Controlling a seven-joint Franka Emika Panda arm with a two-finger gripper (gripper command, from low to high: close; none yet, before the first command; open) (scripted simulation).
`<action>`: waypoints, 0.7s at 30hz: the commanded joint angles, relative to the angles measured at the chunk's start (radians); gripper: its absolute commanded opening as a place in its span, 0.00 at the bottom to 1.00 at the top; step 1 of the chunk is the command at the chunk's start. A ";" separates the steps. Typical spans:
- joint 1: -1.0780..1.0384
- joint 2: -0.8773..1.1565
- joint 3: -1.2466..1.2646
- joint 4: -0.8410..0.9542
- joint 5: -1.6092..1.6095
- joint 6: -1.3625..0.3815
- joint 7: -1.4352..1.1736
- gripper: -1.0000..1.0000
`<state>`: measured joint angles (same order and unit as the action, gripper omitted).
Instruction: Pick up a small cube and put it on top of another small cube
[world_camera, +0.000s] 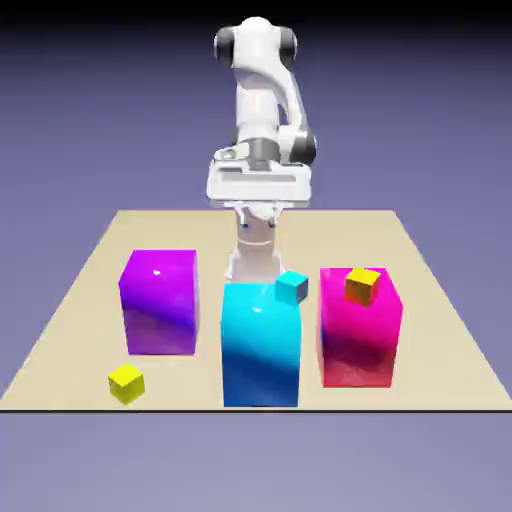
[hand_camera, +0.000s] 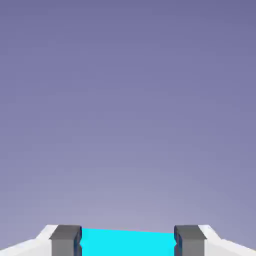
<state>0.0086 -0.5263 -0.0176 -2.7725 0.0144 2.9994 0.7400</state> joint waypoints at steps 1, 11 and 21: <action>-0.003 0.036 -0.015 0.031 0.012 -0.031 -0.001 0.50; -0.031 0.399 -0.161 0.342 0.131 -0.343 -0.009 0.50; -0.059 0.761 -0.307 0.652 0.250 -0.655 -0.018 0.50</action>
<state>-0.0506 0.2348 -0.3244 -2.1203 0.2646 2.3447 0.7219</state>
